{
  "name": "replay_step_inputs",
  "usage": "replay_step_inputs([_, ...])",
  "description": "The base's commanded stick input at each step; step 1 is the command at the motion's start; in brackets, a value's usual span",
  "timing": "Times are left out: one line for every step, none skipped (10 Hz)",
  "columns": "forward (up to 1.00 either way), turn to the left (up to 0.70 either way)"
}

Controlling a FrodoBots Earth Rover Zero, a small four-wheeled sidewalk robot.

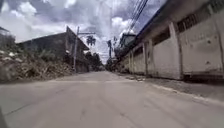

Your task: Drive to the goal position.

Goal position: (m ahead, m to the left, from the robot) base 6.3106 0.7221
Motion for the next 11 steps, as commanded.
replay_step_inputs([0.50, 0.00])
replay_step_inputs([0.50, 0.00])
replay_step_inputs([0.50, 0.00])
replay_step_inputs([0.50, 0.00])
replay_step_inputs([0.50, 0.00])
replay_step_inputs([0.50, 0.00])
replay_step_inputs([0.50, 0.00])
replay_step_inputs([0.50, 0.00])
replay_step_inputs([0.50, 0.00])
replay_step_inputs([0.50, 0.00])
replay_step_inputs([0.50, 0.00])
